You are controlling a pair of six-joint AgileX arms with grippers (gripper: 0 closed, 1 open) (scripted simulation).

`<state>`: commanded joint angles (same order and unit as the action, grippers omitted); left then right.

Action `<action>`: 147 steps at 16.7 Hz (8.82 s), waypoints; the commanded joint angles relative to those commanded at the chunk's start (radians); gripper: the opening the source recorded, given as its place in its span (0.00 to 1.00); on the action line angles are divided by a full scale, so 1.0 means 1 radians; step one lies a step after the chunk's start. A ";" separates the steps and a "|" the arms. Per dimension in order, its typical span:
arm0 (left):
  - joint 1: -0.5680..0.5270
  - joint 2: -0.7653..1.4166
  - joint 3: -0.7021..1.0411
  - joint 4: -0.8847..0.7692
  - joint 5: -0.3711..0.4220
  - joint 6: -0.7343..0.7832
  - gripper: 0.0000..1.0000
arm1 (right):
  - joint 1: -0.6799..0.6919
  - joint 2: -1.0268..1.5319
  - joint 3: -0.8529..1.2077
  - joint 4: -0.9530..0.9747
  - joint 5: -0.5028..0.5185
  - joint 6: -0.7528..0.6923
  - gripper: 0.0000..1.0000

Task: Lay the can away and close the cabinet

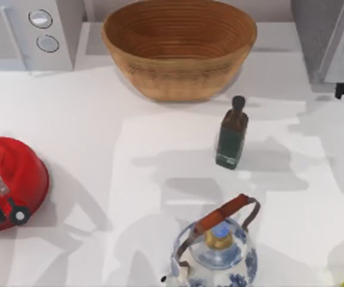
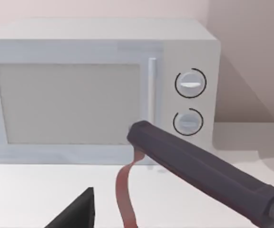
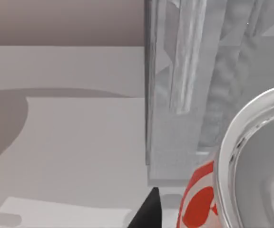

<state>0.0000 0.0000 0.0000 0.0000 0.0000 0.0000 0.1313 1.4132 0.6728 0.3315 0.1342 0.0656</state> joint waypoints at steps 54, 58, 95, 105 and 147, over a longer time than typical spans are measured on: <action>0.000 0.000 0.000 0.000 0.000 0.000 1.00 | -0.020 -0.437 0.649 -0.634 0.037 -0.047 0.00; 0.000 0.000 0.000 0.000 0.000 0.000 1.00 | 0.022 -0.207 0.933 -0.718 0.057 -0.047 0.00; 0.000 0.000 0.000 0.000 0.000 0.000 1.00 | -0.034 0.672 2.080 -1.007 -0.009 -0.047 0.30; 0.000 0.000 0.000 0.000 0.000 0.000 1.00 | -0.034 0.672 2.080 -1.007 -0.009 -0.047 1.00; 0.000 0.000 0.000 0.000 0.000 0.000 1.00 | -0.131 -1.413 -0.673 -0.332 -0.134 -0.066 1.00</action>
<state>0.0000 0.0000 0.0000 0.0000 0.0000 0.0000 0.0000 -0.0001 0.0000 -0.0001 0.0000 0.0000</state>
